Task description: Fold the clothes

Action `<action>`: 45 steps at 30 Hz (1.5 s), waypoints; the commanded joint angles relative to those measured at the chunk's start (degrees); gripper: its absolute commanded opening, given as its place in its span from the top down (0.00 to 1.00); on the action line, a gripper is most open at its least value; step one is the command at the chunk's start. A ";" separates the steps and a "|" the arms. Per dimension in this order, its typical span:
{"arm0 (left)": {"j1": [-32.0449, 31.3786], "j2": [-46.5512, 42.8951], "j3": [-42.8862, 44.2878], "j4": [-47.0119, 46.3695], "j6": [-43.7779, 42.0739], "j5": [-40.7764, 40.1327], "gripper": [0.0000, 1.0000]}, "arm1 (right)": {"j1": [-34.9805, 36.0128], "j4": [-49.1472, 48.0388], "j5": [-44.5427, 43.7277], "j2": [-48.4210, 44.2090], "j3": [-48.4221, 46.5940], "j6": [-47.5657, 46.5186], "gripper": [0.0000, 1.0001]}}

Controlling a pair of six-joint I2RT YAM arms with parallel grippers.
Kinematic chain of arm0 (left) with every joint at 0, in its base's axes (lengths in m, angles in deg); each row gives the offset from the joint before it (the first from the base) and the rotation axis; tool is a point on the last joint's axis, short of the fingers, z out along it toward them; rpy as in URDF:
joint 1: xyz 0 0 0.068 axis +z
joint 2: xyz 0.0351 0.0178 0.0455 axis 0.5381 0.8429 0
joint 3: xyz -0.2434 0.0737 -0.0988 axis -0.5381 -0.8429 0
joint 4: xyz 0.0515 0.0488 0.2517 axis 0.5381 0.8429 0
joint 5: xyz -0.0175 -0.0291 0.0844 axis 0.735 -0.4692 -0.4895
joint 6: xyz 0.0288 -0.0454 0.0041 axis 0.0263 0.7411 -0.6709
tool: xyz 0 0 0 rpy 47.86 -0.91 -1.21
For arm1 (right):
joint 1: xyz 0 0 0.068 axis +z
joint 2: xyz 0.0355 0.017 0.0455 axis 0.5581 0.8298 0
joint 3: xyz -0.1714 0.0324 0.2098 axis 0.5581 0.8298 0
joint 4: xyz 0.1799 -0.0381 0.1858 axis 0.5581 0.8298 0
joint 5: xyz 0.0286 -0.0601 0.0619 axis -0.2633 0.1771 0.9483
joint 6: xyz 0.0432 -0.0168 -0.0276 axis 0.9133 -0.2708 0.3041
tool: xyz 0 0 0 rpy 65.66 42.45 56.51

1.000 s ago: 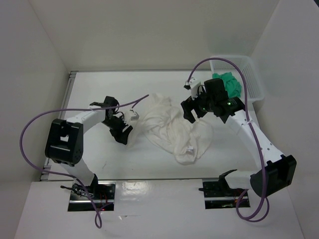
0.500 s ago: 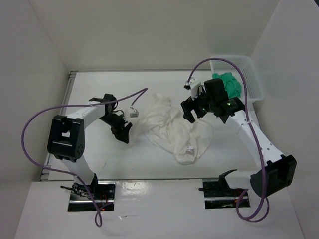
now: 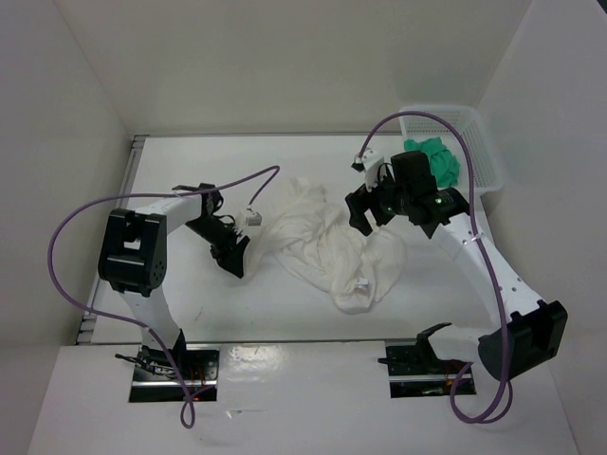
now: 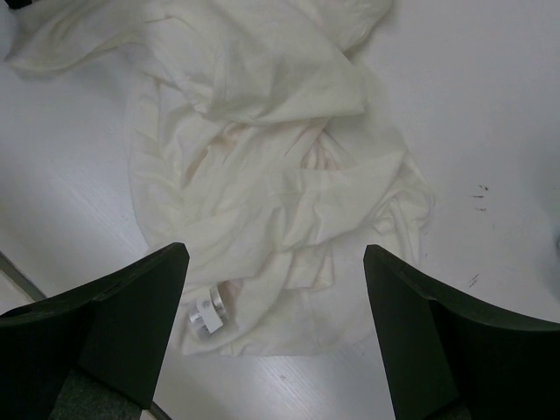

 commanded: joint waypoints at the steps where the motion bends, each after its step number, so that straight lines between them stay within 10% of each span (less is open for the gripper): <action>1: 0.32 1.24 2.43 2.09 -2.99 3.56 0.35 | -0.32 -3.11 0.85 -2.12 0.89 0.27 0.11; 26: 0.85 7.23 8.49 7.81 -6.07 4.70 0.48 | -0.32 -3.11 1.90 -4.40 1.42 0.27 0.11; 45: -2.22 8.64 14.20 20.56 -15.04 11.64 0.89 | -0.84 -3.11 1.90 -5.98 2.47 0.27 0.11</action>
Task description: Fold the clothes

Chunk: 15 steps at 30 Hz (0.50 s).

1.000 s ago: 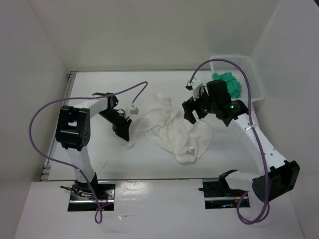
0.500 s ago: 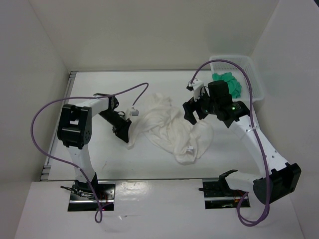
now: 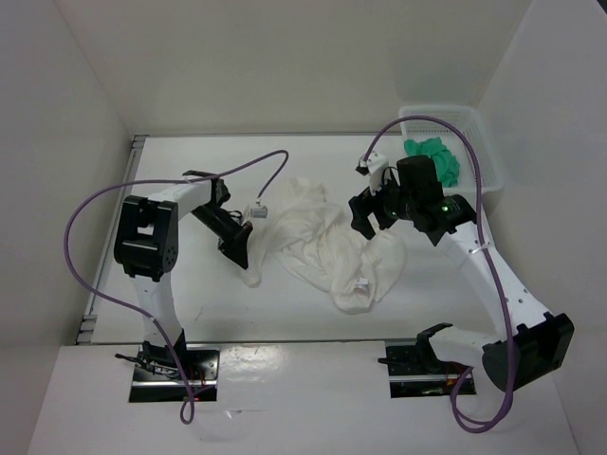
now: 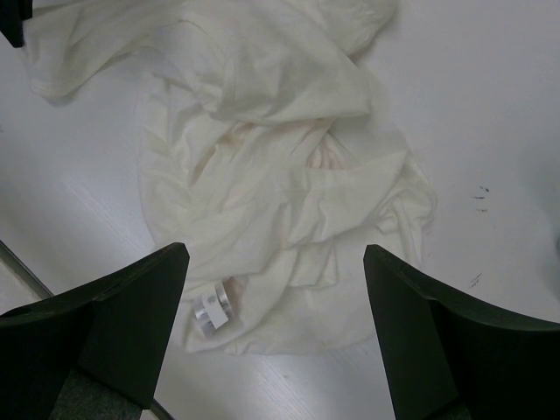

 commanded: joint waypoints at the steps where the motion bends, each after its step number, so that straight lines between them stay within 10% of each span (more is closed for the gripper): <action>1: -1.13 -1.63 2.94 4.10 -2.77 5.85 0.89 | -0.36 -2.33 0.65 -2.83 0.16 0.27 0.11; 15: 5.44 -17.01 26.14 0.32 14.36 21.58 1.00 | -0.89 -2.85 0.65 -6.18 2.27 -0.26 0.11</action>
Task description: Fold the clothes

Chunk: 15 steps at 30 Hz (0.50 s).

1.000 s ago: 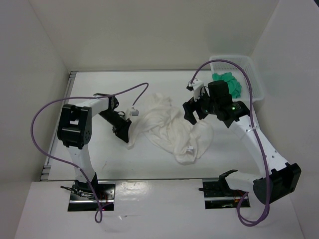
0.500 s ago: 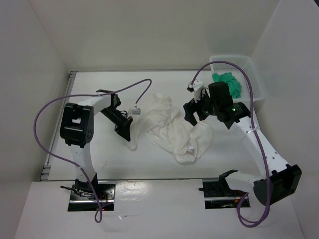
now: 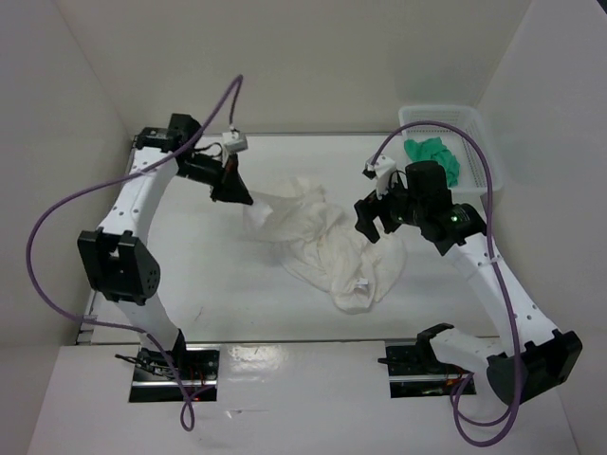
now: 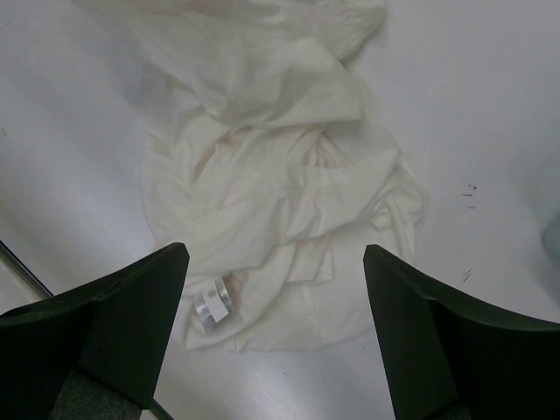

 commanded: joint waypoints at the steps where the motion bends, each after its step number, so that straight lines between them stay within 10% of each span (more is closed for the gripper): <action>1: 4.14 -5.57 6.69 -2.48 7.31 8.71 1.00 | -0.30 -2.57 0.61 -1.74 0.95 -0.24 0.11; 15: 18.65 -15.33 10.06 -32.37 38.34 11.19 1.00 | -0.30 -4.23 0.69 -2.09 4.56 -0.76 0.09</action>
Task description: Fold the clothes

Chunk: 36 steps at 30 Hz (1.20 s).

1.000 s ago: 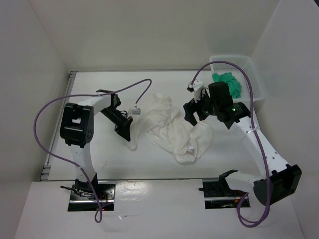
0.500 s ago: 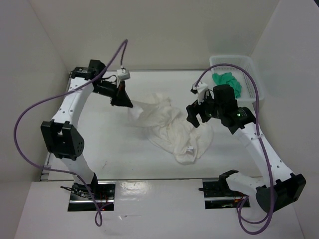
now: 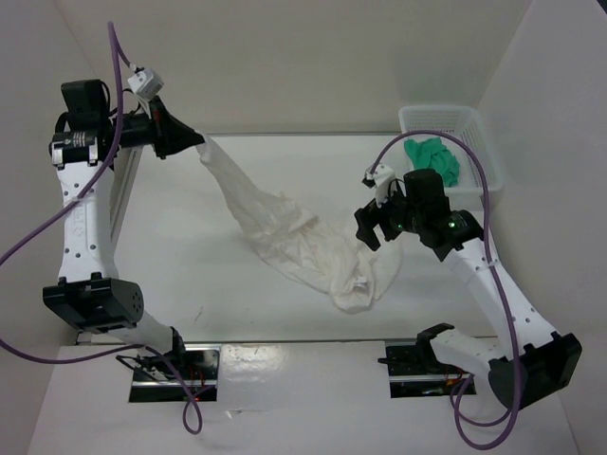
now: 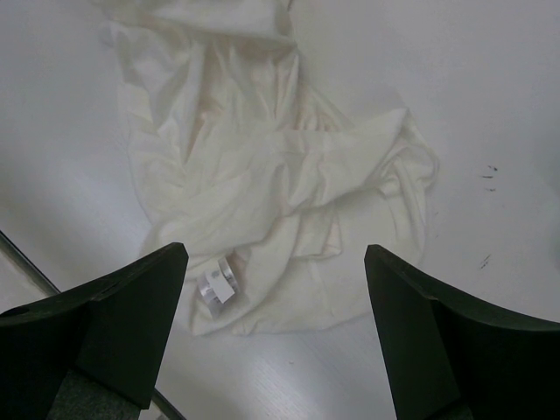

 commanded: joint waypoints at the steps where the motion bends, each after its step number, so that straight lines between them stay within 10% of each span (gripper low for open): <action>1: 0.53 -2.79 2.67 -6.29 6.98 2.83 1.00 | -0.30 -3.72 1.24 0.66 0.32 -0.55 0.09; 19: 1.06 -13.77 -4.97 -12.89 16.65 -9.29 1.00 | 18.06 -9.34 -8.85 29.13 -16.63 1.48 0.15; 36: 1.06 -13.78 -6.12 -11.30 18.84 -12.19 1.00 | 25.88 -12.06 -10.44 32.04 -19.63 1.48 0.14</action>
